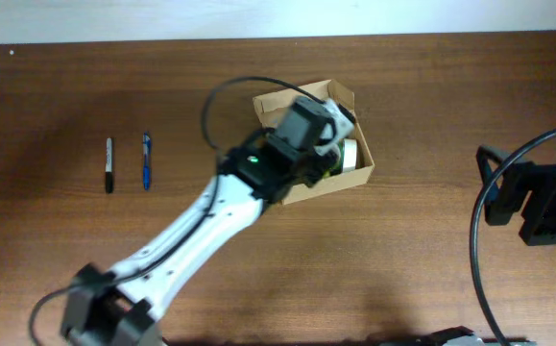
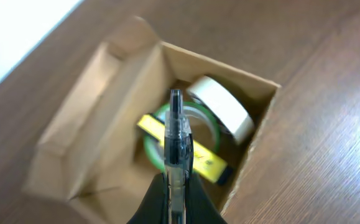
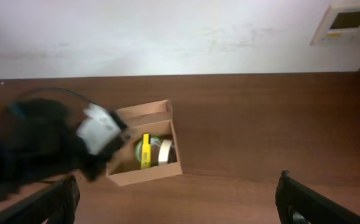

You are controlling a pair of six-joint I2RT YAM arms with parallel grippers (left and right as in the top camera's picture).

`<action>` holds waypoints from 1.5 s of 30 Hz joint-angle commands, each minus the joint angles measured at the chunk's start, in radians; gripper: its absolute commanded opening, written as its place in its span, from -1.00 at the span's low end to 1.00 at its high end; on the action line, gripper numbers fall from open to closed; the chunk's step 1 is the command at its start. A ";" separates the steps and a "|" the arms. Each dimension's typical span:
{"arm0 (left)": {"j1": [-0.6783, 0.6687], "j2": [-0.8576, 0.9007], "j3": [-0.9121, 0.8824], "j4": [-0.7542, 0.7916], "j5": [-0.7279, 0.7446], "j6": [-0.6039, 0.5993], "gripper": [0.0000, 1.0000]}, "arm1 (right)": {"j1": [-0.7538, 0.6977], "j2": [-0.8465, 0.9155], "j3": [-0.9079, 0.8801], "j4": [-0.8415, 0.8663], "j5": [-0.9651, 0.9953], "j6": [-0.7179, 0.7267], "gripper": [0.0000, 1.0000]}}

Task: Pack container
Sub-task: 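Carry the dark pen over the box and lower it inside, then release the dark pen and move the left gripper back to the blue pen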

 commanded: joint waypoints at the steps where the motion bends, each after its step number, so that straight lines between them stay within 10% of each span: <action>1: -0.010 0.079 0.008 0.025 0.034 0.122 -0.97 | -0.008 0.001 -0.003 -0.006 -0.055 0.011 0.98; 15: -0.008 0.164 0.008 0.103 0.072 0.389 -0.97 | -0.008 0.000 -0.003 -0.006 -0.139 0.012 0.98; 33: -0.008 0.285 0.008 0.150 0.098 0.407 -0.97 | -0.008 -0.068 -0.003 -0.006 -0.183 0.012 0.98; 38: -0.009 0.285 0.008 0.151 0.097 0.407 -0.12 | -0.008 -0.072 -0.008 -0.006 -0.180 0.011 0.97; 45: -0.009 0.264 0.018 0.151 0.097 0.406 0.37 | -0.008 -0.072 -0.077 -0.006 -0.179 0.011 0.98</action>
